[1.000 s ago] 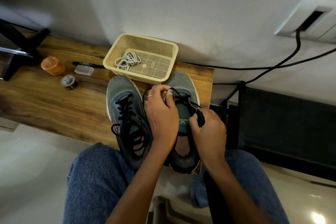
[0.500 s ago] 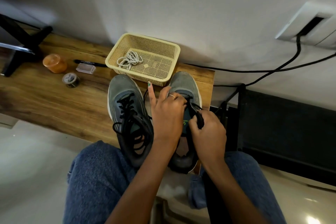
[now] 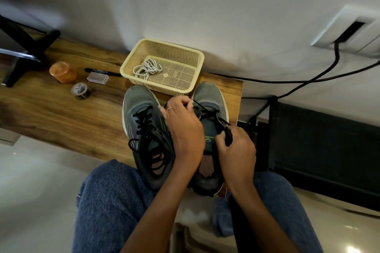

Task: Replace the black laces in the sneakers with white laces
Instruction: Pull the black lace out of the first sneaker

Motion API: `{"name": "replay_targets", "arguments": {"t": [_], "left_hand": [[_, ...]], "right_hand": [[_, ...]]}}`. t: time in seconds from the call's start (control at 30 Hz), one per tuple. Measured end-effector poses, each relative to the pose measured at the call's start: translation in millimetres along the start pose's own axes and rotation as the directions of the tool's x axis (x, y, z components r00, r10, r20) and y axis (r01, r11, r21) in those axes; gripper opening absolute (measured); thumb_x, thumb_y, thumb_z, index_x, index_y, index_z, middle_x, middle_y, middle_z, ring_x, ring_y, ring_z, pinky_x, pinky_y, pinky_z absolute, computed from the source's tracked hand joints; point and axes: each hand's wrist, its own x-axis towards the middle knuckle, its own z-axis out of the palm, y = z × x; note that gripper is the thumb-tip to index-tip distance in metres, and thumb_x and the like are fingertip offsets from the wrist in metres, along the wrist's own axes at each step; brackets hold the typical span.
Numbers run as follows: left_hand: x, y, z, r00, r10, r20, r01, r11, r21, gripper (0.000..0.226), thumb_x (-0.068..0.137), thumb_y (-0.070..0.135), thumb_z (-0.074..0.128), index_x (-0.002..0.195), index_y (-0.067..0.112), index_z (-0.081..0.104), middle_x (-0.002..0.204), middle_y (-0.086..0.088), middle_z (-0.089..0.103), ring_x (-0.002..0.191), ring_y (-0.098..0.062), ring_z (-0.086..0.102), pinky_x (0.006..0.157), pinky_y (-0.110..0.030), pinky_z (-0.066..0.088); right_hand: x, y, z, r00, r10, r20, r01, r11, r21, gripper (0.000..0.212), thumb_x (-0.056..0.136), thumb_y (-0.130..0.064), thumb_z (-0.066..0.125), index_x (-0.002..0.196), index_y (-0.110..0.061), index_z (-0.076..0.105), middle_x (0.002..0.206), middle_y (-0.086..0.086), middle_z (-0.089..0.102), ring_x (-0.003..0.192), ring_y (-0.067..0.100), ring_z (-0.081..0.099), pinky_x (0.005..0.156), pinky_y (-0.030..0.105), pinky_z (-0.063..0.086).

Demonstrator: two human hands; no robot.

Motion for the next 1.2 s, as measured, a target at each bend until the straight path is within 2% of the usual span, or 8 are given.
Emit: {"name": "replay_targets", "arguments": {"t": [0.07, 0.13, 0.23, 0.3, 0.5, 0.97, 1.07, 1.2], "left_hand": [[1, 2, -2, 0.988, -0.132, -0.076, 0.116, 0.975, -0.188, 0.009, 0.098, 0.009, 0.046, 0.105, 0.010, 0.052, 0.097, 0.001, 0.053, 0.084, -0.016, 0.053, 0.094, -0.045, 0.046], [2, 4, -4, 0.977, -0.192, -0.089, 0.164, 0.952, -0.257, 0.009, 0.099, 0.011, 0.046, 0.106, 0.014, 0.051, 0.095, 0.007, 0.053, 0.082, -0.010, 0.052, 0.088, -0.044, 0.047], [1, 4, -6, 0.999, -0.002, -0.039, -0.001, 0.997, -0.072, 0.015, 0.093, 0.014, 0.052, 0.107, 0.021, 0.052, 0.100, 0.012, 0.056, 0.102, -0.013, 0.053, 0.119, -0.051, 0.017], [0, 6, -7, 0.981, 0.171, 0.093, -0.180, 0.979, 0.096, 0.033, 0.087, 0.014, 0.058, 0.119, 0.020, 0.054, 0.120, 0.006, 0.058, 0.123, -0.017, 0.045, 0.119, -0.039, -0.004], [0, -7, -4, 0.835, 0.348, 0.427, -0.499, 0.805, 0.320, 0.035, 0.072, 0.017, 0.078, 0.105, 0.023, 0.072, 0.117, 0.004, 0.068, 0.128, -0.026, 0.048, 0.116, -0.049, -0.002], [-7, -2, -2, 0.956, 0.202, 0.212, -0.233, 0.963, 0.134, 0.007, 0.090, 0.010, 0.062, 0.084, 0.014, 0.064, 0.084, 0.002, 0.063, 0.086, -0.014, 0.060, 0.119, -0.050, 0.016], [-7, 1, -3, 0.990, 0.105, 0.094, -0.102, 0.994, -0.042, 0.006, 0.095, 0.009, 0.055, 0.090, 0.012, 0.057, 0.088, 0.005, 0.055, 0.080, -0.003, 0.048, 0.099, -0.041, 0.043], [3, 7, -8, 0.967, -0.161, -0.198, 0.096, 0.949, -0.301, 0.008, 0.098, 0.005, 0.047, 0.098, 0.013, 0.048, 0.097, -0.007, 0.063, 0.082, -0.011, 0.062, 0.072, -0.015, 0.048]], "right_hand": [[0, 0, 0, 1.000, -0.004, 0.008, 0.004, 1.000, -0.004, 0.009, 0.087, -0.013, 0.057, 0.091, -0.007, 0.064, 0.079, -0.005, 0.052, 0.071, 0.011, 0.048, 0.058, 0.022, 0.027], [0, 0, 0, 1.000, -0.005, 0.020, 0.005, 1.000, -0.004, 0.009, 0.088, -0.013, 0.057, 0.091, -0.008, 0.063, 0.080, -0.003, 0.053, 0.072, 0.013, 0.049, 0.060, 0.025, 0.031], [0, 2, 0, 1.000, -0.015, 0.012, 0.015, 1.000, -0.005, 0.009, 0.088, -0.013, 0.057, 0.091, -0.008, 0.064, 0.080, -0.002, 0.055, 0.073, 0.013, 0.052, 0.060, 0.025, 0.032], [0, 2, -1, 1.000, -0.022, 0.006, 0.022, 1.000, -0.005, 0.010, 0.088, -0.012, 0.057, 0.093, -0.007, 0.064, 0.082, 0.001, 0.059, 0.075, 0.015, 0.054, 0.061, 0.023, 0.031], [-1, -2, -1, 0.999, -0.049, 0.005, 0.049, 0.999, -0.018, 0.013, 0.088, -0.013, 0.059, 0.098, -0.007, 0.065, 0.089, 0.005, 0.063, 0.081, 0.020, 0.059, 0.065, 0.027, 0.040], [-2, -2, 0, 1.000, -0.012, 0.014, 0.013, 1.000, -0.015, 0.010, 0.088, -0.014, 0.058, 0.095, -0.009, 0.064, 0.086, 0.003, 0.059, 0.077, 0.019, 0.055, 0.063, 0.029, 0.038], [-1, -1, -1, 1.000, -0.002, 0.007, 0.002, 1.000, -0.011, 0.006, 0.087, -0.012, 0.058, 0.087, -0.008, 0.061, 0.080, 0.000, 0.054, 0.072, 0.016, 0.050, 0.060, 0.027, 0.033], [-3, 0, -3, 1.000, -0.001, 0.015, 0.001, 1.000, -0.003, 0.005, 0.087, -0.012, 0.057, 0.085, -0.008, 0.060, 0.078, -0.001, 0.053, 0.069, 0.015, 0.048, 0.059, 0.027, 0.032]]}}
